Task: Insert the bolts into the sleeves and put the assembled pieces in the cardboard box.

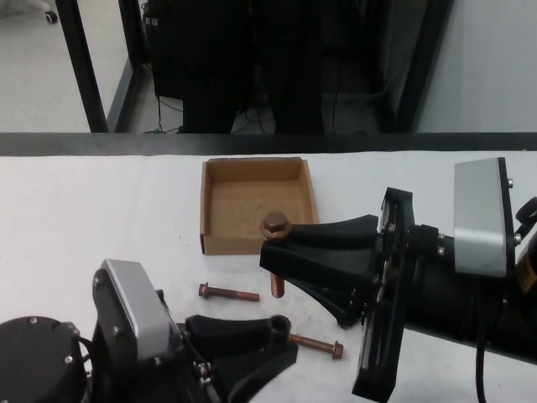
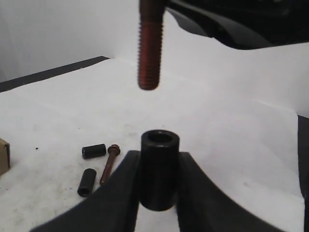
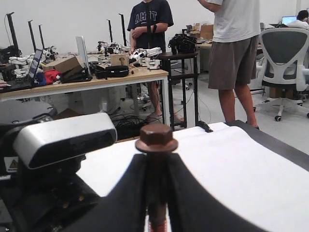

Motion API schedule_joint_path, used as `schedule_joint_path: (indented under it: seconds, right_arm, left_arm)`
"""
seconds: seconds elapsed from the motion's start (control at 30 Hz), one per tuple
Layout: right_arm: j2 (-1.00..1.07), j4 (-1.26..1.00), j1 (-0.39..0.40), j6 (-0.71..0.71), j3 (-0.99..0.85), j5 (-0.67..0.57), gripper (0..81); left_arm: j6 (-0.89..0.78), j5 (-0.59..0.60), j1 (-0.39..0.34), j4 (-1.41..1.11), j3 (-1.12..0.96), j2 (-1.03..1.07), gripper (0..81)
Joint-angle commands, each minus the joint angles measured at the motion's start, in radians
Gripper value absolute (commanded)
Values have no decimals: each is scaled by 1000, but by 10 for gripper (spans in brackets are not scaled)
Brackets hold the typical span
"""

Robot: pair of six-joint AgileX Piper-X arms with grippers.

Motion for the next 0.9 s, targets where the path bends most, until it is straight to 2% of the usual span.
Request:
schedule_joint_path:
  seconds: [0.0, 0.3, 0.87]
  right_arm:
    - [-2, 17, 4, -4, -3, -11, 2]
    - [-2, 22, 4, 16, -3, -30, 2]
    - [-2, 22, 4, 42, -3, -32, 2]
  left_arm:
    - [-10, 20, -11, -42, -4, 1, 8]
    - [-76, -26, -11, -82, -4, 1, 8]
    - [-98, -73, -11, -92, -4, 1, 8]
